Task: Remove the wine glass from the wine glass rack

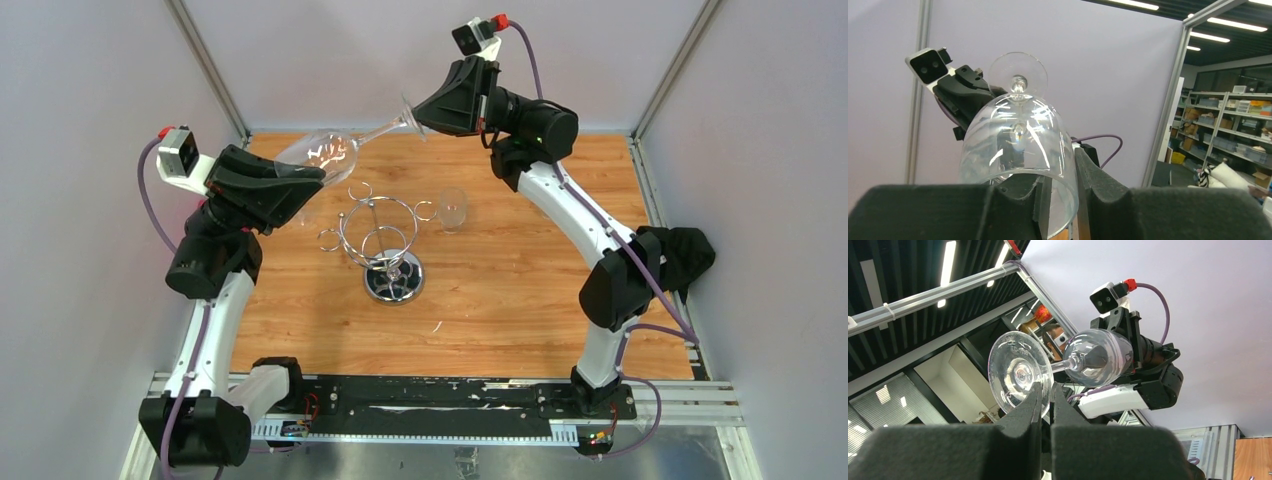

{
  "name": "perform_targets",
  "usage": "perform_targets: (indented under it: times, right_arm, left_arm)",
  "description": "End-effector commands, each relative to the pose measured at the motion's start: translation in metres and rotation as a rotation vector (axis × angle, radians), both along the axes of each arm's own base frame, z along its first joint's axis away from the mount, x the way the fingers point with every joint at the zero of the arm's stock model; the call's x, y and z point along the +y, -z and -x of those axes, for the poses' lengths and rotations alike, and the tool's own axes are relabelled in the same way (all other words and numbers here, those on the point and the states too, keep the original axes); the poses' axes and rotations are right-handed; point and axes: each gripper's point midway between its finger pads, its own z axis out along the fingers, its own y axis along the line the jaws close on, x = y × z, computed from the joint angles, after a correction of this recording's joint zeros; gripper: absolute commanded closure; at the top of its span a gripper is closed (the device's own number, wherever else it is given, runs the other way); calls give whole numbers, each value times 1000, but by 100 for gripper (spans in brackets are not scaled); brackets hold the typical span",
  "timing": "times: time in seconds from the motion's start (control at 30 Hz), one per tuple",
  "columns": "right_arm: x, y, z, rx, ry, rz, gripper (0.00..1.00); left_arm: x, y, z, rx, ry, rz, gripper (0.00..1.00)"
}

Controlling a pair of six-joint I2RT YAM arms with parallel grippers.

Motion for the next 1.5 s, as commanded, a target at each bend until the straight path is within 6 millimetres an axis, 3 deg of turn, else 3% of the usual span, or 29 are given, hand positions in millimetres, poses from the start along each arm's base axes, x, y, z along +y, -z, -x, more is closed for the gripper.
perform_targets:
  times: [0.0,0.17,0.43,0.63,0.87,1.07,1.33,1.43,1.47]
  right_arm:
    - [32,47,-3,-14,-46,118,100]
    - [30,46,0,-20,-55,108,100]
    - [23,37,10,-49,-63,87,96]
    - [21,34,13,-58,-61,69,73]
    - [18,32,12,-38,-73,48,32]
    - [4,30,-1,-18,-34,9,9]
    - [-33,36,-29,36,66,-31,2]
    - [-44,38,-34,41,105,-26,1]
    - [-49,41,-38,48,121,-22,1]
  left_arm:
    - [-6,-2,23,-66,43,-21,90]
    - [-3,-2,18,-47,41,7,100]
    - [5,-4,21,-60,5,93,100]
    - [7,-10,31,-79,-2,122,100]
    - [9,-15,36,-89,-46,129,100]
    - [8,-19,37,-94,-105,116,100]
    - [12,-24,26,-51,-303,61,100]
    - [21,-26,11,15,-477,17,100]
    - [27,-16,-4,85,-567,-28,100]
